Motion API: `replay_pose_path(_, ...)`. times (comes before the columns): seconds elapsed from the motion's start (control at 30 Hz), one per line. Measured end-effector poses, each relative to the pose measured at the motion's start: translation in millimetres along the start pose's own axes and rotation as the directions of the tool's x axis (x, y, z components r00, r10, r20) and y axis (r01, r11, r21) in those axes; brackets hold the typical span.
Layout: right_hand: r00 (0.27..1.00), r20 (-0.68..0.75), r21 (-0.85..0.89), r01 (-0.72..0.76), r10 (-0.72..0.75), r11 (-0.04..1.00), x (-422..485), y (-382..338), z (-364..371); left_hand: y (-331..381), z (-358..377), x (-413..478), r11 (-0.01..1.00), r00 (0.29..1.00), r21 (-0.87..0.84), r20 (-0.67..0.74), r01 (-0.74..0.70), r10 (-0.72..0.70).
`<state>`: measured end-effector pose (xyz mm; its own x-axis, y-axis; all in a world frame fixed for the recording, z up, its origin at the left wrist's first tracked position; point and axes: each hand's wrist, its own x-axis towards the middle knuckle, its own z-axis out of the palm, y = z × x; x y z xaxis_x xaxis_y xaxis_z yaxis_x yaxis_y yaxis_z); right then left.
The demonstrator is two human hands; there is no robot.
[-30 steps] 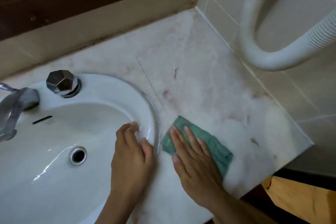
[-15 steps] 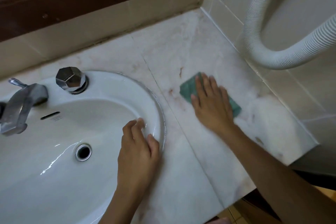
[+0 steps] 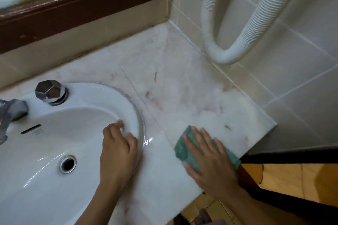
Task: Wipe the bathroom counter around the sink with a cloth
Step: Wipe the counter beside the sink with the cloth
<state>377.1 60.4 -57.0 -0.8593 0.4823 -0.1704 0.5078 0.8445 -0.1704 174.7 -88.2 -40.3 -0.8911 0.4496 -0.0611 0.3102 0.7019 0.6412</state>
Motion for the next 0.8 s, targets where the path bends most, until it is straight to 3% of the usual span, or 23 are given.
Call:
replay_pose_path(0.13,0.951,-0.054,0.011,-0.303,0.303,0.953,62.3,73.8,-13.2,0.7,0.1,-1.1,1.000,1.000,0.019,-0.006,-0.003,0.003)
replay_pose_path(0.27,0.872,-0.096,0.048,-0.478,0.480,0.877,108.6,76.0,-22.7,2.0,0.1,-3.3,1.000,1.000,0.005,-0.017,0.006,-0.006)
replay_pose_path(0.4,0.908,-0.133,0.099,-0.387,0.397,0.917,74.8,26.8,-9.6,0.9,-2.4,-5.6,0.998,0.998,-0.068,-0.057,0.017,-0.021)
replay_pose_path(0.53,0.967,-0.114,0.158,-0.210,0.230,0.965,24.2,-41.0,10.6,-2.7,-12.6,-20.1,0.986,0.986,-0.140,-0.149,-0.095,0.074)
replay_pose_path(0.63,0.974,-0.090,0.336,-0.167,0.209,0.927,5.8,-70.3,9.9,-13.7,-30.7,-46.5,0.958,0.975,-0.228,-0.175,-0.174,0.135)
replay_pose_path(0.7,0.955,0.012,0.594,-0.245,0.296,0.766,3.9,-84.7,-0.5,-30.7,-49.7,-70.6,0.944,0.970,-0.254,-0.172,-0.212,0.171)
replay_pose_path(0.8,0.893,0.269,0.904,-0.363,0.360,0.226,-2.0,-116.7,-27.2,-67.5,-84.5,-110.0,0.942,0.973,-0.263,-0.152,-0.209,0.174)
